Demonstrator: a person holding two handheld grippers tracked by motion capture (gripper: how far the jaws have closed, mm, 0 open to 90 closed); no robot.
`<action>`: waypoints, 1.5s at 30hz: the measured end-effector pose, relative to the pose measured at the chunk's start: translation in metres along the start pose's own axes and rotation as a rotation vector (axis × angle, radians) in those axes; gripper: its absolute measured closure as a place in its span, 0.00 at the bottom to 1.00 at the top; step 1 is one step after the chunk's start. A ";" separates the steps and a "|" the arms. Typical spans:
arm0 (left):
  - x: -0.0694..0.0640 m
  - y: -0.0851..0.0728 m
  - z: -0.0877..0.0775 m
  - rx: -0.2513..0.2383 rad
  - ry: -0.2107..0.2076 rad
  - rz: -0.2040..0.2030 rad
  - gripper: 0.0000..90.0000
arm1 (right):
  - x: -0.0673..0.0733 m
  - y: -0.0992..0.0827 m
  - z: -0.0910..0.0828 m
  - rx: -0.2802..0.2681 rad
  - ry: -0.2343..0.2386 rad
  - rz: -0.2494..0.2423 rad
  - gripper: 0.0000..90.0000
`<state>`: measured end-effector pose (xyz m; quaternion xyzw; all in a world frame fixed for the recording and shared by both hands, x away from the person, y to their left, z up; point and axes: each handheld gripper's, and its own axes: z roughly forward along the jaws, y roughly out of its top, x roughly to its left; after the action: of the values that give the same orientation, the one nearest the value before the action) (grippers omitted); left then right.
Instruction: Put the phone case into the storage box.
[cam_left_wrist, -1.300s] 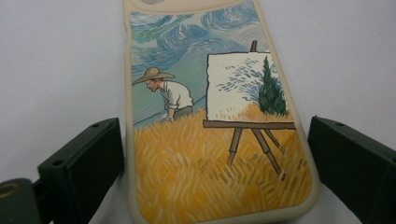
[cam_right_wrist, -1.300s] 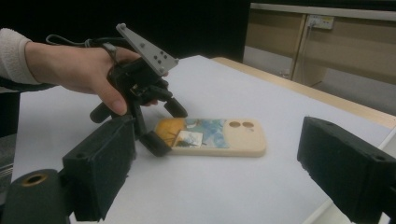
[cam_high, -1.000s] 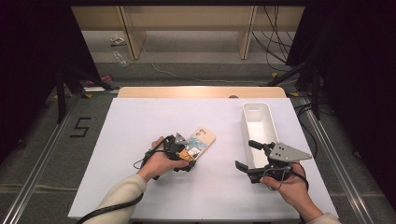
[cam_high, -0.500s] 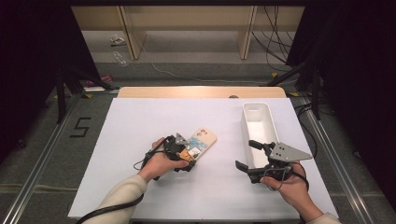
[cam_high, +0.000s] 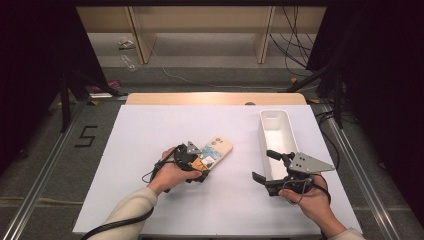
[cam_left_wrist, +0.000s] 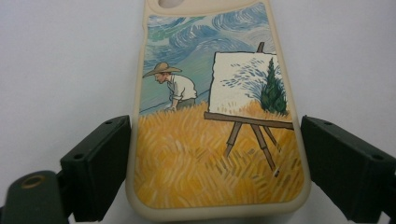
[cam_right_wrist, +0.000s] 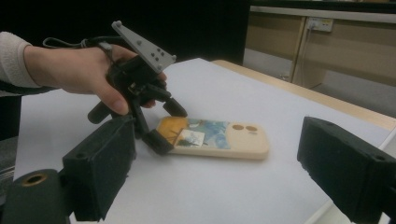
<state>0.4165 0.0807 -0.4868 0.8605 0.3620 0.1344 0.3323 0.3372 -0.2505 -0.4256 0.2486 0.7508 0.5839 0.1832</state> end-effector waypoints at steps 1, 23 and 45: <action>0.000 0.000 -0.001 -0.005 0.001 -0.001 0.13 | 0.000 0.000 0.000 0.000 0.000 0.000 0.14; -0.001 0.014 -0.025 -0.084 0.019 -0.009 0.13 | 0.000 0.001 0.000 -0.003 -0.002 0.002 0.14; -0.008 0.007 -0.072 -0.213 0.024 0.007 0.13 | 0.003 0.022 0.016 -0.037 0.012 0.016 0.13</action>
<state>0.3806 0.1051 -0.4283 0.8200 0.3467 0.1833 0.4170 0.3468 -0.2321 -0.4083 0.2476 0.7388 0.6007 0.1789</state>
